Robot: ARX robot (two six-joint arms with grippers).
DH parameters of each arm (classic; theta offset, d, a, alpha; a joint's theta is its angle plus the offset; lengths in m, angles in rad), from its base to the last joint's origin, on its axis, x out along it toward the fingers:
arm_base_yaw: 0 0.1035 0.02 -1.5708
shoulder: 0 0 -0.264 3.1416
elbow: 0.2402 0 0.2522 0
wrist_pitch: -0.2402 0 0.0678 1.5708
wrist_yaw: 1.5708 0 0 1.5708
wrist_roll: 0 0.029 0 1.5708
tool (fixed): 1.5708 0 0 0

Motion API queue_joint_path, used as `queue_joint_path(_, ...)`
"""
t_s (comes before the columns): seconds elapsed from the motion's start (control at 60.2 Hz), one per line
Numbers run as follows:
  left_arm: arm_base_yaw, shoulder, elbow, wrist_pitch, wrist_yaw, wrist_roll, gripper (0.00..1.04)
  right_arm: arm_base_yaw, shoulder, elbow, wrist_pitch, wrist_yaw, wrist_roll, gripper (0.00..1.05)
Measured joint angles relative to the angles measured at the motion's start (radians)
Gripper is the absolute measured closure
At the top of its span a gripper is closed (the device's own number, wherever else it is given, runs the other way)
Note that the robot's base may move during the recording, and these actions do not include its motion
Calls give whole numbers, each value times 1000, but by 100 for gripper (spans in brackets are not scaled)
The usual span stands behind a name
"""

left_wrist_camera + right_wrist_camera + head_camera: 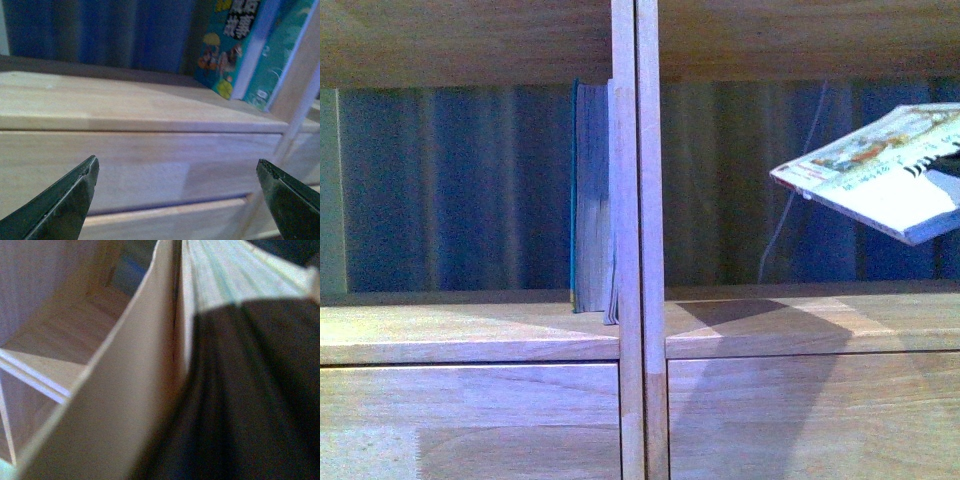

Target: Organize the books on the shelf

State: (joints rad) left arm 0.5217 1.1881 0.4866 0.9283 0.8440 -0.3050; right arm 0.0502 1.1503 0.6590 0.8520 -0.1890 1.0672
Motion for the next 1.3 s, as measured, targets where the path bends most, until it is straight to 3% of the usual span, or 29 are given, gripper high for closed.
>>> queue_joint_path(0.066,-23,94,91,19,-14,-50,7,9,-19,2,22,-13,-21,97)
queue_joint_path(0.199,-58,202,226,-7,41,-180,7,29,-38,2,98,-43,-48,97)
queue_joint_path(0.249,-76,253,288,23,101,-272,7,45,-43,1,150,-66,-57,97)
queue_joint_path(0.332,-103,299,347,68,117,-388,7,66,-45,-6,220,-94,-72,97)
queue_joint_path(0.565,-165,400,415,398,245,-790,7,132,-5,-27,421,-182,-68,97)
queue_joint_path(0.781,-174,404,415,466,260,-829,7,203,79,-22,519,-247,-59,97)
queue_joint_path(1.08,-177,404,415,466,259,-844,7,289,200,80,425,-235,-152,97)
queue_joint_path(1.146,-249,394,448,401,211,-862,7,290,214,96,415,-206,-168,97)
queue_joint_path(1.229,-409,366,546,211,97,-821,7,284,216,106,421,-173,-174,97)
queue_joint_path(1.296,-502,326,582,74,61,-747,7,282,210,100,434,-187,-175,97)
